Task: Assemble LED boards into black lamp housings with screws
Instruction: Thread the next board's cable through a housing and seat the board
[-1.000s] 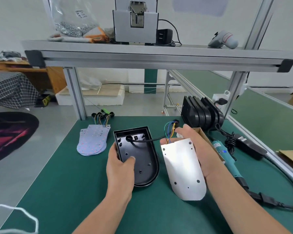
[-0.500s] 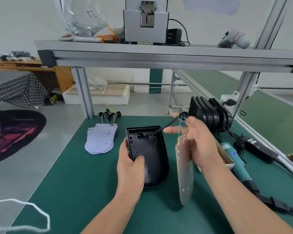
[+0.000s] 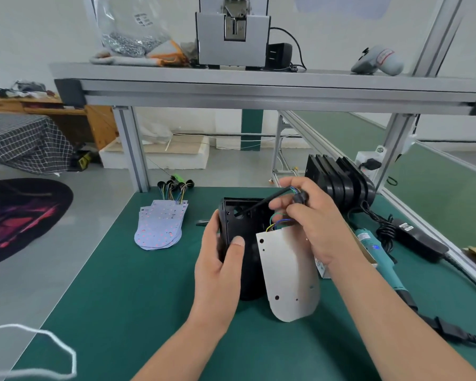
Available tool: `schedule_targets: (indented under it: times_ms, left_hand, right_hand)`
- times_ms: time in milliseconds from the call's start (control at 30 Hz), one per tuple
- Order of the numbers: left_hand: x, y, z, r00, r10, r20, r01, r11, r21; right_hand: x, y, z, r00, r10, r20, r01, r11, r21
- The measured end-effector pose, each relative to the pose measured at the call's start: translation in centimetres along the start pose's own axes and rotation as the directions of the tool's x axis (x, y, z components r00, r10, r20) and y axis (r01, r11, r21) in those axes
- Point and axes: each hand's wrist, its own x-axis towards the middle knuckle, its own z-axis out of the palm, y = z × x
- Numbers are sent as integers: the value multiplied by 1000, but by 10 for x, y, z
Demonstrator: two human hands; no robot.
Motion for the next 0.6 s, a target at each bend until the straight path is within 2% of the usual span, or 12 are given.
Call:
schedule_targets:
  times_ms: [100, 200, 433, 533, 600]
  left_hand:
    - [3, 0, -2, 999, 36, -15, -36, 999, 12]
    - [5, -1, -3, 998, 63, -25, -63, 998, 26]
    - [6, -2, 0, 995, 101, -21, -99, 989, 107]
    - [4, -1, 1, 994, 113, 7, -113, 985, 130]
    - [2, -1, 1, 993, 118, 22, -120, 982, 145]
  right_hand:
    - [2, 0, -3, 996, 52, 71, -59, 994, 94]
    - [3, -2, -6, 992, 47, 114, -59, 992, 108]
    - [1, -7, 4, 997, -3, 77, -14, 974, 226]
    - [-2, -11, 9, 999, -22, 44, 19, 998, 67]
    - [-4, -15, 11, 997, 15, 78, -13, 999, -31]
